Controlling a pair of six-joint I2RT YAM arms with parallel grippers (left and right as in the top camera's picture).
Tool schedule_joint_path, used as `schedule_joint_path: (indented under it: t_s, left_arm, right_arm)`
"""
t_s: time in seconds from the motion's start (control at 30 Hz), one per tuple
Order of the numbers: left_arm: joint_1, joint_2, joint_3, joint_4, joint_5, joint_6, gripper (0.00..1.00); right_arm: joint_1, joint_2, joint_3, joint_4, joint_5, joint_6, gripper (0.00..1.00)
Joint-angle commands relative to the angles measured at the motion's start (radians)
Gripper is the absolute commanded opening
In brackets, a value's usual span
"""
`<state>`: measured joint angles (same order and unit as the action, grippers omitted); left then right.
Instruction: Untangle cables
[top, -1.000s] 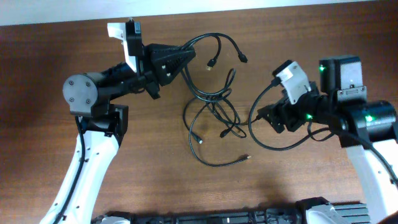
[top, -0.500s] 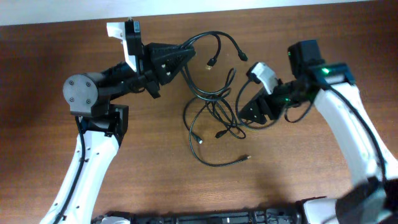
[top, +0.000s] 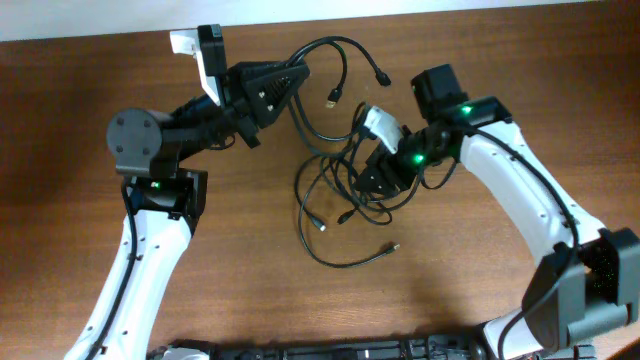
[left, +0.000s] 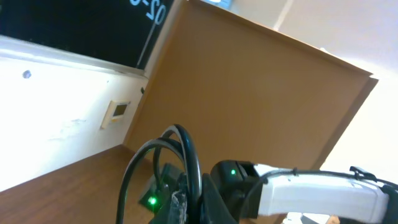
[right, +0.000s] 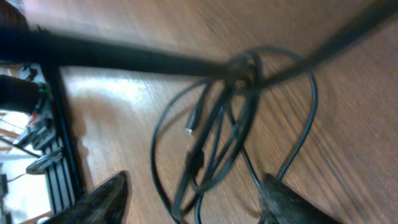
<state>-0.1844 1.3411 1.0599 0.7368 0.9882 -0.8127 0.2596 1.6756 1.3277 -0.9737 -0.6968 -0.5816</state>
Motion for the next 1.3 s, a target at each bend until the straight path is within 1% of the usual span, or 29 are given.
schedule_joint_path:
  t_s: [0.0, 0.13, 0.23, 0.3, 0.4, 0.43, 0.5, 0.57, 0.63, 0.67, 0.7, 0.77, 0.8, 0.9, 1.0, 1.03, 1.07, 1.1, 1.13, 1.27]
  left_arm:
    - [0.004, 0.002, 0.021, 0.002, -0.035, -0.002, 0.0]
    - [0.004, 0.002, 0.021, 0.002, -0.039, -0.002, 0.0]
    - [0.004, 0.002, 0.021, 0.0, -0.043, -0.001, 0.0]
    - [0.005, 0.002, 0.021, -0.031, -0.055, 0.014, 0.0]
    - [0.004, 0.002, 0.021, -0.096, -0.076, 0.051, 0.0]
    - [0.004, 0.002, 0.021, -0.143, -0.102, 0.051, 0.0]
    - [0.004, 0.002, 0.021, -0.208, -0.142, 0.051, 0.0]
    - [0.005, 0.002, 0.021, -0.269, -0.169, 0.052, 0.0]
    - [0.005, 0.002, 0.021, -0.322, -0.179, 0.082, 0.0]
    - [0.006, 0.002, 0.021, -0.355, -0.186, 0.108, 0.0]
    - [0.014, 0.002, 0.021, -0.404, -0.201, 0.142, 0.0]
    - [0.058, 0.002, 0.021, -0.57, -0.282, 0.187, 0.0]
    - [0.072, 0.002, 0.021, -0.614, -0.31, 0.192, 0.0]
    - [0.139, 0.002, 0.021, -0.834, -0.486, 0.22, 0.0]
    - [0.18, 0.002, 0.021, -0.969, -0.634, 0.22, 0.0]
    - [0.198, 0.002, 0.021, -1.024, -0.699, 0.22, 0.03]
    - [0.208, 0.002, 0.021, -1.056, -0.728, 0.22, 0.25]
    - [0.217, 0.002, 0.021, -1.086, -0.744, 0.22, 0.54]
    - [0.223, 0.002, 0.021, -1.113, -0.746, 0.22, 0.99]
    - [0.227, 0.002, 0.021, -1.218, -0.749, 0.22, 0.99]
  right_arm:
    - [0.016, 0.053, -0.003, 0.014, 0.09, -0.013, 0.56]
    - [0.016, 0.126, -0.003, 0.025, 0.044, -0.009, 0.56]
    - [0.016, 0.168, -0.003, 0.029, -0.096, -0.01, 0.55]
    - [0.016, 0.179, -0.003, 0.041, -0.182, -0.01, 0.54]
    - [0.016, 0.181, -0.003, 0.062, -0.187, -0.009, 0.54]
    - [0.016, 0.182, -0.003, 0.072, -0.187, -0.005, 0.54]
    - [0.016, 0.182, -0.003, 0.073, -0.172, -0.005, 0.54]
    - [0.014, 0.182, -0.003, 0.073, -0.061, 0.065, 0.52]
    - [0.01, 0.182, -0.003, 0.061, 0.106, 0.183, 0.38]
    - [0.001, 0.182, -0.003, 0.043, 0.177, 0.234, 0.29]
    - [-0.014, 0.182, -0.003, 0.023, 0.231, 0.277, 0.25]
    - [-0.068, 0.182, -0.003, -0.015, 0.256, 0.288, 0.24]
    - [-0.088, 0.182, -0.003, -0.023, 0.249, 0.288, 0.24]
    - [-0.151, 0.182, -0.003, -0.055, 0.206, 0.274, 0.24]
    - [-0.177, 0.182, -0.003, -0.091, 0.2, 0.249, 0.24]
    - [-0.177, 0.182, -0.003, -0.098, 0.2, 0.246, 0.24]
    - [-0.175, 0.182, -0.003, -0.1, 0.2, 0.246, 0.24]
    - [-0.173, 0.182, -0.003, -0.101, 0.2, 0.246, 0.24]
    - [-0.17, 0.182, -0.003, -0.101, 0.2, 0.246, 0.24]
    - [-0.169, 0.182, -0.003, -0.101, 0.2, 0.246, 0.24]
